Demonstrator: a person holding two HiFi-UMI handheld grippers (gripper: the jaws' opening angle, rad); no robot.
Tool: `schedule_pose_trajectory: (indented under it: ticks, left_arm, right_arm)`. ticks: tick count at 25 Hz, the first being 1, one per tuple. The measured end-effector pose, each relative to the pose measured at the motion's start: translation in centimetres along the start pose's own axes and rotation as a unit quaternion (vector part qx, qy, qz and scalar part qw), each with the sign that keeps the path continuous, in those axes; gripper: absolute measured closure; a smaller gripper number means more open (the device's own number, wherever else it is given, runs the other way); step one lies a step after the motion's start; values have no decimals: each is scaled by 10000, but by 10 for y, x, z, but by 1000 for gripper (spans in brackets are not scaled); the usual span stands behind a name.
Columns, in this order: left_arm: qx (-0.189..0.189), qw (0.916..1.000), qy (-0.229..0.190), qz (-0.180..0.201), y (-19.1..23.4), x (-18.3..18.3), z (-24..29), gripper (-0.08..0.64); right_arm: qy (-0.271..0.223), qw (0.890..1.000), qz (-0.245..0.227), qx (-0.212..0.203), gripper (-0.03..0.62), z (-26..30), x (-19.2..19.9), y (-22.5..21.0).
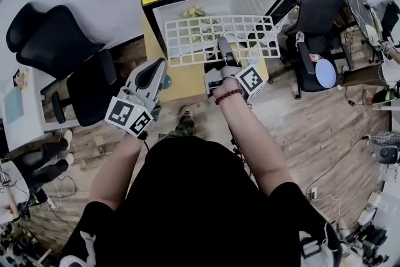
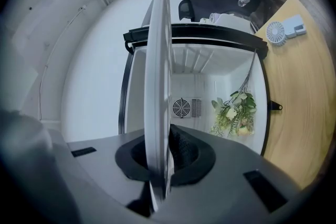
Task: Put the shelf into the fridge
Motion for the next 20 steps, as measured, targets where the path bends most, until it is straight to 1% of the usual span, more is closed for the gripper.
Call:
schedule_pose_trajectory:
  ticks: [2,7,14,20]
  left_arm:
    - [-1,10000,-7,5,0,0,1,540]
    - [-39,10000,10,-20,0,2,0,540]
    - [-51,10000,12,-34,-2,4,0,540]
    - [-33,10000,18,-54,-2,6,2,540]
  right_arm:
    - [29,10000,1,-30,555,3,1,0]
    - [78,9997,227,-1,555,7,4,-4]
    - [183,9996,186,-65,555,7,4,-2]
    - [427,9986,261,-156,555,12,1,-8]
Point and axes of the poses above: the fingertips, and each gripper's own axes: z forward along the fingers, y to its left, x out of its underside, the point moved 5 cm from there along -z, backward along the fingers, and after that the axes turned 6 degrees about y, right-handed, at the moved point
